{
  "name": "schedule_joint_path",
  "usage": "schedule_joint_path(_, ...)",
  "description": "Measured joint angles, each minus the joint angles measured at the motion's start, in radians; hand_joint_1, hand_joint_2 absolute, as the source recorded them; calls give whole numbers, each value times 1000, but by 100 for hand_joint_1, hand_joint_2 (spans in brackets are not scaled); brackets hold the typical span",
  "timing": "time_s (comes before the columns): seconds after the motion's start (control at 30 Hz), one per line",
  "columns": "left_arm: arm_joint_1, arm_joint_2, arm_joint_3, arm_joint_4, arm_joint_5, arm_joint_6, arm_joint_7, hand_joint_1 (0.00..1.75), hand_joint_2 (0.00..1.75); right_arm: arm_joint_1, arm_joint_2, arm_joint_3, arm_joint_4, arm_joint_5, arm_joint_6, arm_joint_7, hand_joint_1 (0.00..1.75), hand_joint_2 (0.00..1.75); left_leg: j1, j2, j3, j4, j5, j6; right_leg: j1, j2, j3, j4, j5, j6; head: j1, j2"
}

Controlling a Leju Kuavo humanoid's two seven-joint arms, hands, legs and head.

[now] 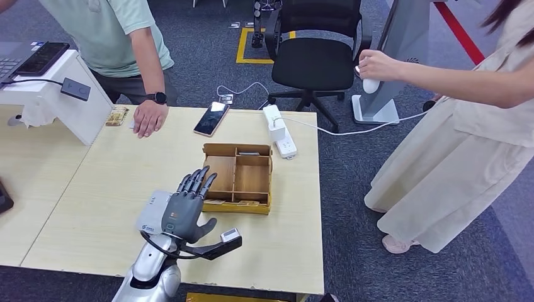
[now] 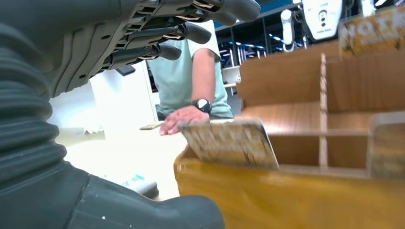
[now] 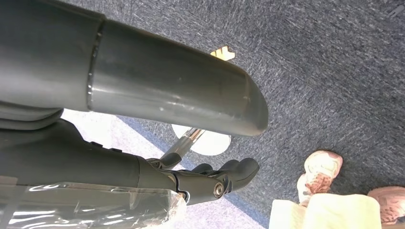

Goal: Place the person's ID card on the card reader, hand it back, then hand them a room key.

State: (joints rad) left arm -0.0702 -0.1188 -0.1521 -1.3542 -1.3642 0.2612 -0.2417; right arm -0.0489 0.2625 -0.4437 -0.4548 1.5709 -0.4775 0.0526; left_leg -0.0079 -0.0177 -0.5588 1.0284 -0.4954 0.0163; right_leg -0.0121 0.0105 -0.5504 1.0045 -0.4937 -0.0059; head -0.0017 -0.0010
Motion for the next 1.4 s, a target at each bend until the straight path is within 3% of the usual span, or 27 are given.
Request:
schedule_joint_path(0.73, 33, -16, 13, -6, 23, -37, -18, 0, 175, 17, 0, 0, -36, 0, 15, -4, 0, 0, 0, 0, 0, 0, 0, 0, 0, 0, 0, 0, 0, 0, 0, 0)
schedule_joint_path(1.4, 0, -17, 13, 6, -11, 14, 1, 0, 175, 14, 2, 14, -46, 0, 37, -2, 0, 0, 0, 0, 0, 0, 0, 0, 0, 0, 0, 0, 0, 0, 0, 0)
